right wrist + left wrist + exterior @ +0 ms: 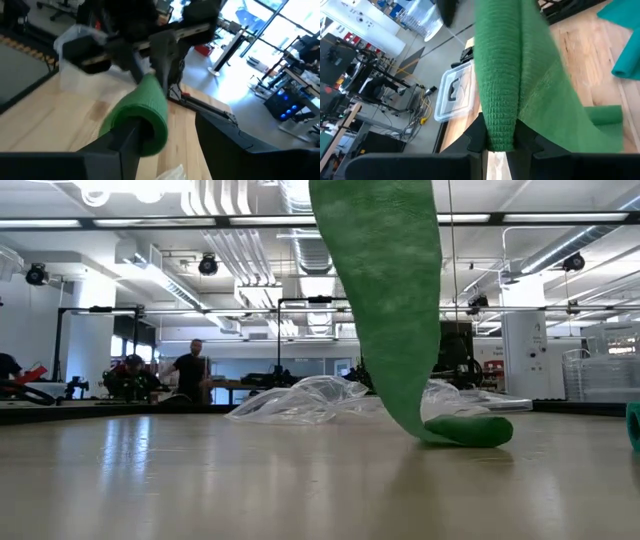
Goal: Roll bandage
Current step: Roll the green bandage
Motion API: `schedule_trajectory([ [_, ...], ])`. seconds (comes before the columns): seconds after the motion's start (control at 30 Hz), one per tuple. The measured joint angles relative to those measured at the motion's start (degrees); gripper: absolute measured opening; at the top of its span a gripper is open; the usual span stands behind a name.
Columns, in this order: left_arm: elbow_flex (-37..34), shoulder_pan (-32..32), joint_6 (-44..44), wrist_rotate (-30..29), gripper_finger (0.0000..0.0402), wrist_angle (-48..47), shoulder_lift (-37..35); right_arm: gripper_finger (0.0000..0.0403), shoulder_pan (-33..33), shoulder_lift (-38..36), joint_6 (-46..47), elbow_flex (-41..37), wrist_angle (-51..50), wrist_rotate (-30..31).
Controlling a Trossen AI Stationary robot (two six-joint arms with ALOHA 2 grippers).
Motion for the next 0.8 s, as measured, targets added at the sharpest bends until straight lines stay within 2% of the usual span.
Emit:
schedule_trajectory([
  [0.17,-0.02,0.63,-2.07,1.47,0.0040,-0.02,0.00,0.0122,0.02,1.13,-4.50,-0.03,-0.56,-0.15],
  [0.37,-0.09,1.42,-7.21,8.09,0.0072,0.33,-0.07,0.0016,0.15,1.91,-11.07,-0.03,-1.78,0.06],
  [0.53,0.01,2.60,-16.34,15.23,0.0132,-1.94,-0.79,0.0013,1.00,1.91,-20.64,-0.10,-2.08,1.36],
  [0.63,0.07,2.62,-18.13,19.38,0.0171,-6.00,-1.83,0.0006,2.72,1.91,-31.86,-0.12,-2.26,5.12],
  [0.73,0.05,2.46,-20.72,20.79,0.0199,-10.23,-3.26,0.0008,5.18,1.84,-44.73,-0.12,-1.99,9.57],
  [0.8,-0.39,2.47,-22.07,20.87,0.0210,-11.26,-4.37,0.0008,6.76,1.84,-47.58,0.03,-1.68,12.96],
])
